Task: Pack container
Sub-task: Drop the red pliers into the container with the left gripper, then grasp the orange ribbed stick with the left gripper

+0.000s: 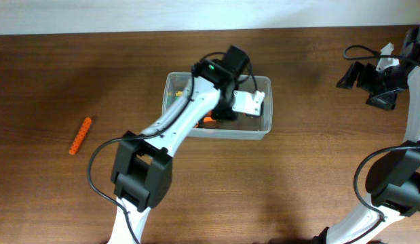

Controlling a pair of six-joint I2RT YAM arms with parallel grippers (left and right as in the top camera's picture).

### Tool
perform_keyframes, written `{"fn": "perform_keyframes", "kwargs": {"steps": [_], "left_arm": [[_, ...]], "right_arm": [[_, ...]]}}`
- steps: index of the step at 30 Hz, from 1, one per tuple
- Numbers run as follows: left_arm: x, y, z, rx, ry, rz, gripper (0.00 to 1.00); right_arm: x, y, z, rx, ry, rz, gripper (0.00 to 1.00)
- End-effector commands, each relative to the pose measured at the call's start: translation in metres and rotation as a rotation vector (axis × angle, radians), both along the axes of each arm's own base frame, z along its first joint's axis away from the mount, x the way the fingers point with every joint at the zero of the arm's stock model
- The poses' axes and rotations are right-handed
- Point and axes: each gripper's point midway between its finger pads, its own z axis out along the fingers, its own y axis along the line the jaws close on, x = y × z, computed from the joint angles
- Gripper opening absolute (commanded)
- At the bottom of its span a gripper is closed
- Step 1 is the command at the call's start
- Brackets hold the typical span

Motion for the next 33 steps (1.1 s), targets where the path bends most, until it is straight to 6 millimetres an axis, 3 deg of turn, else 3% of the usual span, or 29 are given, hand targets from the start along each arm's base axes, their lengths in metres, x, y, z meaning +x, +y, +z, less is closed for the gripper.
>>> {"fn": "perform_keyframes", "kwargs": {"steps": [1, 4, 8, 10, 12, 14, 17, 22, 24, 26, 27, 28, 29, 33], "left_arm": [[-0.01, -0.011, -0.014, -0.018, 0.006, -0.07, 0.02], [-0.012, -0.011, -0.027, -0.015, 0.026, -0.062, 0.03], [-0.006, -0.014, -0.032, -0.045, 0.04, 0.053, 0.31], [0.004, -0.019, -0.022, -0.093, 0.049, 0.214, 0.54], [0.019, -0.017, -0.009, -0.12, 0.031, 0.371, 0.99], [0.04, -0.009, 0.011, -0.141, -0.026, 0.535, 0.99], [0.054, -0.004, 0.049, -0.188, -0.067, 0.616, 0.99], [0.064, 0.015, 0.137, -0.298, -0.132, 0.704, 0.99], [0.07, 0.047, 0.174, -0.307, -0.195, 0.8, 0.99], [0.075, 0.082, 0.192, -0.288, -0.243, 0.914, 0.99], [0.076, 0.111, 0.199, -0.257, -0.272, 1.004, 0.99], [0.077, 0.129, 0.201, -0.233, -0.28, 1.048, 0.99], [0.075, 0.159, 0.198, -0.179, -0.279, 1.116, 0.99], [0.062, 0.257, 0.165, 0.009, -0.164, 1.303, 0.99]], "right_arm": [[0.001, 0.004, 0.001, 0.012, -0.005, 0.008, 0.98], [0.0, 0.004, 0.001, 0.012, -0.004, 0.008, 0.98], [0.0, 0.004, 0.001, 0.012, -0.004, 0.007, 0.98], [-0.001, 0.004, 0.001, 0.014, 0.0, 0.007, 0.98], [-0.001, 0.004, 0.0, 0.014, 0.0, 0.007, 0.98], [-0.001, 0.005, 0.0, 0.016, 0.003, 0.007, 0.98], [-0.002, 0.005, 0.0, 0.017, 0.006, 0.007, 0.98], [-0.004, 0.006, 0.0, 0.02, 0.014, 0.008, 0.98], [-0.004, 0.006, 0.0, 0.021, 0.015, 0.008, 0.98], [-0.004, 0.006, 0.0, 0.021, 0.017, 0.008, 0.98], [-0.004, 0.006, 0.0, 0.021, 0.017, 0.008, 0.99], [-0.004, 0.006, 0.0, 0.021, 0.016, 0.008, 0.98], [-0.004, 0.006, 0.0, 0.021, 0.016, 0.008, 0.98], [-0.004, 0.006, 0.0, 0.021, 0.016, 0.007, 0.98]]}}
